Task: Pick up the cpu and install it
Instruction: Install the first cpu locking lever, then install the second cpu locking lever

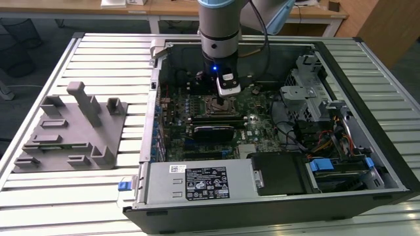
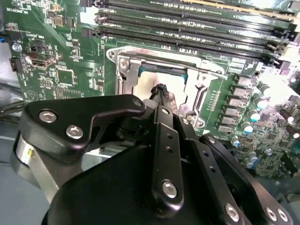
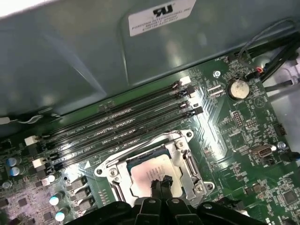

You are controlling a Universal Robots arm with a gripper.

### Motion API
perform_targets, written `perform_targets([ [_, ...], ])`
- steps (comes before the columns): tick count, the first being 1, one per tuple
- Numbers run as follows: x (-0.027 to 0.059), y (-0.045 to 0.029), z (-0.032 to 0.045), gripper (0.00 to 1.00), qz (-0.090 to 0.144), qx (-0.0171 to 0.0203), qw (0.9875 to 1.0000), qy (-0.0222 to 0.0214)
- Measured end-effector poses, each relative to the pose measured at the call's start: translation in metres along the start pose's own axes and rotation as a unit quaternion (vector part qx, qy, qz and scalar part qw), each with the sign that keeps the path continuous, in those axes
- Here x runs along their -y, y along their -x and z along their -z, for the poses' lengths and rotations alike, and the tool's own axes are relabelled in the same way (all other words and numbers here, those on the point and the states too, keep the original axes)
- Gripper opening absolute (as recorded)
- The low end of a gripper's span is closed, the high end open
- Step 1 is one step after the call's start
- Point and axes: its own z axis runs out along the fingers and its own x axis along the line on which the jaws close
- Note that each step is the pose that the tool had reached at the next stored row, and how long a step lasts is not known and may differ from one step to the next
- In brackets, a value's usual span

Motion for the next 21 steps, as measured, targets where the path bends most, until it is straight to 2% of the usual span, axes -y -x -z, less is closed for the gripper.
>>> perform_targets([
  [2, -0.0006, 0.0005, 0.0070, 0.11, 0.000, 0.0000, 1.0000, -0.0001],
  [5, -0.0012, 0.0010, 0.0133, 0.11, 0.000, 0.0000, 1.0000, 0.0000],
  [18, -0.0013, 0.0010, 0.0144, 0.11, 0.000, 0.0000, 1.0000, -0.0001],
  [21, -0.0015, 0.0012, 0.0168, 0.11, 0.000, 0.0000, 1.0000, -0.0002],
])
